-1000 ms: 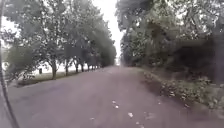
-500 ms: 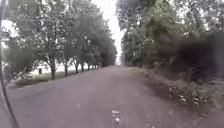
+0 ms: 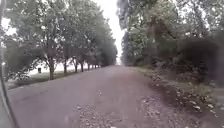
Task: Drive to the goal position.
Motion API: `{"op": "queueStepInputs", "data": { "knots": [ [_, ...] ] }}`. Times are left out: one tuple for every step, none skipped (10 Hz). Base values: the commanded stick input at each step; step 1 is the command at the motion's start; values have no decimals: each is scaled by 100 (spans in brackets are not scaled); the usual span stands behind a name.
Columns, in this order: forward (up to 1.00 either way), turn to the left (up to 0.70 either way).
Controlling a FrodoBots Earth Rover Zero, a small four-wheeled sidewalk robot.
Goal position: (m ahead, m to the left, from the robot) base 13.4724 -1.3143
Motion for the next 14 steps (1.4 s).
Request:
{"op": "queueStepInputs", "data": {
  "knots": [
    [70,0],
    [70,0],
    [70,0],
    [70,0],
    [70,0],
    [70,0],
    [70,0],
    [70,0],
    [70,0],
    [70,0],
    [70,0],
    [70,0],
    [70,0],
    [70,0]
  ]
}}
